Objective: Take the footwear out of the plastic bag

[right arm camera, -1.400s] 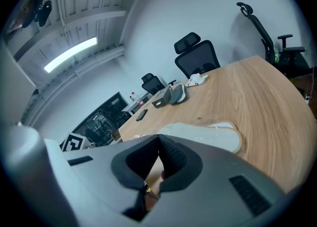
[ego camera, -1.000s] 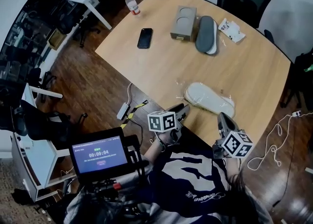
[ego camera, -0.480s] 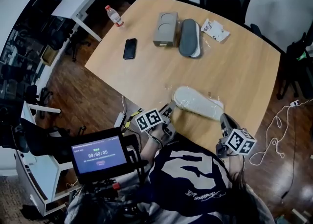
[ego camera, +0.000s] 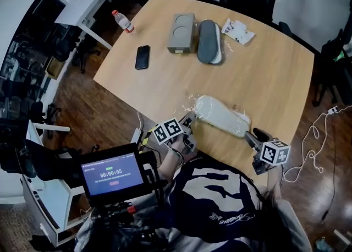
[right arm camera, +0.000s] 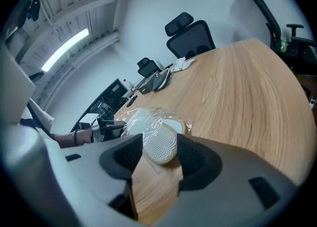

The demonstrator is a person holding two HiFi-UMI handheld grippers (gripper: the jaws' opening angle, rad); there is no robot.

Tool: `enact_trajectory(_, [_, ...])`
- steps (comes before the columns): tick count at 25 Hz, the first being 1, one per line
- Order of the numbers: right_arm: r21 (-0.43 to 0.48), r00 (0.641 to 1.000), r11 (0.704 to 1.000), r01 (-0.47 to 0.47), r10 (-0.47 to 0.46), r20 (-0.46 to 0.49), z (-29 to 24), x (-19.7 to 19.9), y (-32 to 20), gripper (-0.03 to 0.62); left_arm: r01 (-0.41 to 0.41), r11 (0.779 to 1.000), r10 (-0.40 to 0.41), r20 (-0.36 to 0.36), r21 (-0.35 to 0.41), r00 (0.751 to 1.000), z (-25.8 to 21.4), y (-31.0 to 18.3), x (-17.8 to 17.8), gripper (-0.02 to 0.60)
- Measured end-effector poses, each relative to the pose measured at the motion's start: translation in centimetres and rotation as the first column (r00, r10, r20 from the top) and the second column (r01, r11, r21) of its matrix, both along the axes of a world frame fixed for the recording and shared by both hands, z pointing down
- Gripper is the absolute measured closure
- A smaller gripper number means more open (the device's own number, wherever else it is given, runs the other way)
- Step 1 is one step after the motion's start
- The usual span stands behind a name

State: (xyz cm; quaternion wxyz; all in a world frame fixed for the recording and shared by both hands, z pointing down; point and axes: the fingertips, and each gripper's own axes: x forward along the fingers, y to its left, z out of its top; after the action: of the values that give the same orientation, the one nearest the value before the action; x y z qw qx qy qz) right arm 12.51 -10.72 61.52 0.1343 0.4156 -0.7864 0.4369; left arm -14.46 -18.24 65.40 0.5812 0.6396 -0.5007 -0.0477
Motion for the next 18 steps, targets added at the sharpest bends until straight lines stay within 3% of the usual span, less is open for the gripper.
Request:
enact_trajectory(6, [0.000, 0.989, 0.990, 0.143, -0.143, -0.040, 1.3, -0.4, -1.4, 0.356, -0.058, 0.998, 0.059, 0.044, -0.021, 0.997, 0.4, -0.1, 0.1, 0.565])
enact_trajectory(11, [-0.051, 0.964, 0.966, 0.254, -0.257, -0.064, 4.1, -0.4, -3.3, 0.336, -0.066, 0.996, 0.069, 0.050, -0.053, 0.996, 1.7, -1.3, 0.5, 0.569])
enact_trajectory(14, [-0.058, 0.958, 0.957, 0.285, -0.287, -0.026, 4.0, -0.8, -3.1, 0.336, -0.069, 0.995, 0.073, 0.054, -0.077, 0.996, 1.9, -1.3, 0.6, 0.571])
enact_trajectory(18, [-0.007, 0.954, 0.957, 0.289, -0.288, -0.077, 3.4, 0.1, -3.5, 0.338, -0.076, 0.990, 0.083, 0.061, -0.117, 0.995, 2.5, -1.2, 0.7, 0.572])
